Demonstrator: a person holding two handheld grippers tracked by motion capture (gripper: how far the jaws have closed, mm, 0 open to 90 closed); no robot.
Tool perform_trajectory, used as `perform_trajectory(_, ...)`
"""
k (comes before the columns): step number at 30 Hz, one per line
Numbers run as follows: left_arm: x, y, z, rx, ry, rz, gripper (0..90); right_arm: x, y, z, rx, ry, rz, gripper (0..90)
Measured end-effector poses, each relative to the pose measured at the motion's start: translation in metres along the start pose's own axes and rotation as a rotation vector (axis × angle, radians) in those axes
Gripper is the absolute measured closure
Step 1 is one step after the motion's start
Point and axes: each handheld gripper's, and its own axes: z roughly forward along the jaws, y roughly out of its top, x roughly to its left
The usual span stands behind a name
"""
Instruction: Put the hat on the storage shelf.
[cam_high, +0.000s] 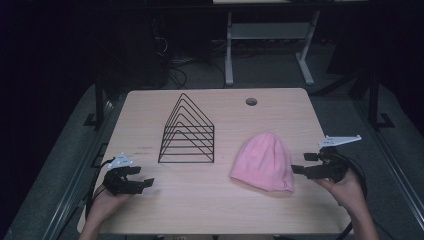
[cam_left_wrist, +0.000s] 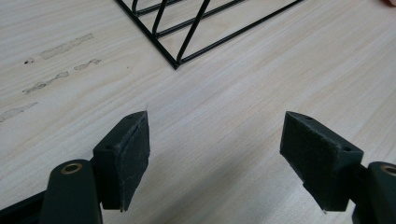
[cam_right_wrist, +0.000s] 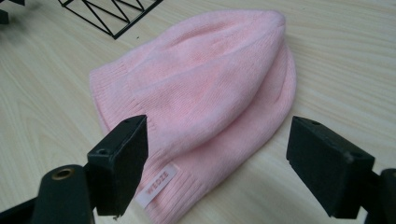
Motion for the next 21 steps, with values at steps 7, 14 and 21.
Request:
perform_trajectory(7,0.001,0.003,0.004,-0.012,0.0,-0.01,23.9,-0.011,0.017,0.017,0.026,0.021,0.004,21.0)
perform_trajectory(14,-0.002,0.004,0.007,0.003,-0.013,0.005,24.0,-0.019,0.036,0.033,0.058,0.026,0.0,21.2)
perform_trajectory(21,-0.001,0.003,0.005,0.004,-0.013,0.007,23.9,-0.026,0.056,0.048,0.041,0.043,0.002,21.5)
